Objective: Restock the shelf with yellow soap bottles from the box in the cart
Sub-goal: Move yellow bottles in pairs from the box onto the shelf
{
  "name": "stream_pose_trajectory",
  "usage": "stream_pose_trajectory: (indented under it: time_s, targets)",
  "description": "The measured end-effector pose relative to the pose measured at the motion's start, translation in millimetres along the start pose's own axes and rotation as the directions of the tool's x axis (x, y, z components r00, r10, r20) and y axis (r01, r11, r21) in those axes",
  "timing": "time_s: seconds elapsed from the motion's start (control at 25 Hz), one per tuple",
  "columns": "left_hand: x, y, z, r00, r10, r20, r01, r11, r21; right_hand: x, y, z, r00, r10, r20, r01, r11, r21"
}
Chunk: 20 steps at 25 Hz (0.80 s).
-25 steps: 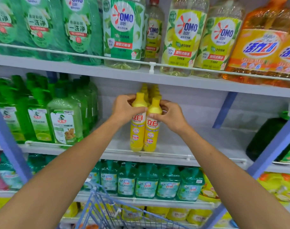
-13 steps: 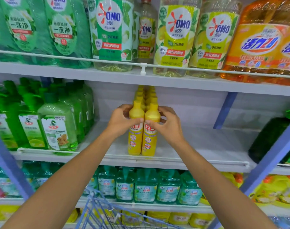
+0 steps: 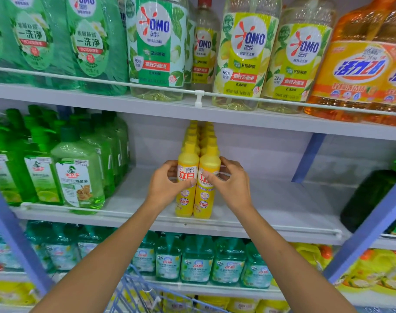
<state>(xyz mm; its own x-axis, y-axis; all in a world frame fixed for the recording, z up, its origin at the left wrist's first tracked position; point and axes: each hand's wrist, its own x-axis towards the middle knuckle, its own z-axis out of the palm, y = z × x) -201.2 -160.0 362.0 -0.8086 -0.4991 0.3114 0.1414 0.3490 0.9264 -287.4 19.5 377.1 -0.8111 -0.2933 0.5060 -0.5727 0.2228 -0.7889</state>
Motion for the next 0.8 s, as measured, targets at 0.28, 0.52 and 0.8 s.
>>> stream_pose_trajectory:
  time_s: [0.28,0.52,0.8]
  targets:
    - [-15.3,-29.9,2.5,0.997,-0.056,0.049,0.055,0.998,0.018,-27.3,20.4,16.1,0.993,0.103,0.050,-0.106,0.993,0.050]
    - [-23.6,-27.1,9.3,0.999,-0.041,-0.027,0.042,0.998,0.047,-35.2,33.1,21.5,0.992,0.121,0.022,-0.122,0.989,0.081]
    - [-28.0,-28.8,14.8,0.991,-0.072,-0.113,0.077,0.996,0.044,-39.9,34.9,33.1,0.987,0.160,-0.021,-0.160,0.987,-0.005]
